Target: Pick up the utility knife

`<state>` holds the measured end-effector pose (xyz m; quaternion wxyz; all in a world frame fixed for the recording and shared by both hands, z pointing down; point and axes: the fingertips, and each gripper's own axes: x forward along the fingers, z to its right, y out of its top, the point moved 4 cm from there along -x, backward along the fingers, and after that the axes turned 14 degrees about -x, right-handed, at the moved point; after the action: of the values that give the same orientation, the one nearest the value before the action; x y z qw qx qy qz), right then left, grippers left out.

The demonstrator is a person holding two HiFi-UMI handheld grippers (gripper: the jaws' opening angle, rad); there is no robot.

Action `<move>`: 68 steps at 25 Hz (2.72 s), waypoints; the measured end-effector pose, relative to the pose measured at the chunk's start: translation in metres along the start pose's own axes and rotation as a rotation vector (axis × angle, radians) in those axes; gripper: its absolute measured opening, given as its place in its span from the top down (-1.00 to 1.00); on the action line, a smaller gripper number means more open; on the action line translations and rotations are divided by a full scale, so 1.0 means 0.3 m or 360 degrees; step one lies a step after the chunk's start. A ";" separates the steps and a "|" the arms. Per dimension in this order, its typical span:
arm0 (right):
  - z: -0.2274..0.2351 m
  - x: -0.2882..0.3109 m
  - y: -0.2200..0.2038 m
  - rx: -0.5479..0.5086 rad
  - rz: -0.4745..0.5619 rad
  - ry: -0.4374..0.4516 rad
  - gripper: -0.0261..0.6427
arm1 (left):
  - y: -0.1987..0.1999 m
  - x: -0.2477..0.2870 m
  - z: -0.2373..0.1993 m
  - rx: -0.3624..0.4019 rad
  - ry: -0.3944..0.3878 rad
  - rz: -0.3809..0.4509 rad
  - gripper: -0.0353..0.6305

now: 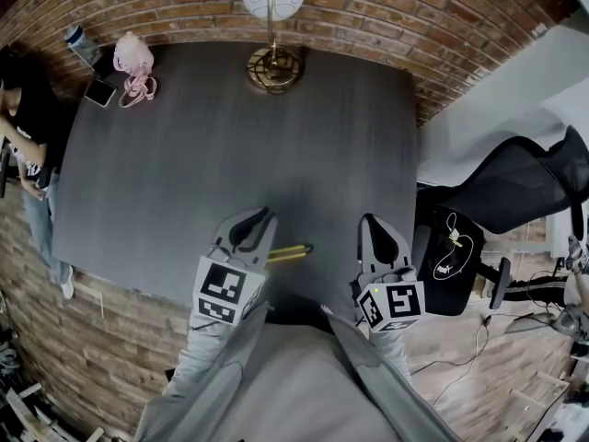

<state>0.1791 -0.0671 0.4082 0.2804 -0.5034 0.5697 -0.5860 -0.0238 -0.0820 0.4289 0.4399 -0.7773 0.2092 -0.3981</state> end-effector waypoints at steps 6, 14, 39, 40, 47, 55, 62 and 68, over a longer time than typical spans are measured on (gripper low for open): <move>-0.001 0.017 -0.037 0.0011 -0.0048 0.0003 0.87 | -0.093 0.042 -0.038 -0.0065 -0.0020 -0.0143 0.83; -0.018 0.032 -0.080 0.0051 -0.0104 0.0003 0.87 | -0.258 0.074 -0.041 0.0055 -0.0160 -0.0445 0.68; -0.001 -0.032 -0.201 0.0207 -0.0219 -0.0114 0.87 | -0.610 0.164 0.033 0.0685 -0.0504 -0.1081 0.24; -0.002 -0.035 -0.205 0.0208 -0.0223 -0.0116 0.87 | -0.614 0.168 0.034 0.0710 -0.0507 -0.1084 0.24; 0.001 -0.055 -0.220 0.0218 -0.0235 -0.0129 0.87 | -0.632 0.183 0.040 0.0863 -0.0520 -0.1109 0.24; -0.001 -0.065 -0.218 0.0221 -0.0239 -0.0135 0.87 | -0.631 0.187 0.044 0.0885 -0.0584 -0.1134 0.24; 0.014 -0.066 -0.211 0.0211 -0.0240 -0.0146 0.87 | -0.624 0.191 0.038 0.0857 -0.0586 -0.1123 0.32; 0.023 -0.062 -0.211 0.0213 -0.0244 -0.0152 0.87 | -0.621 0.193 0.038 0.0909 -0.0608 -0.1118 0.51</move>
<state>0.2072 -0.0407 0.4621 0.2947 -0.5531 0.4750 -0.6178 0.0152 -0.0173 0.6092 0.5052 -0.7083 -0.2674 -0.4142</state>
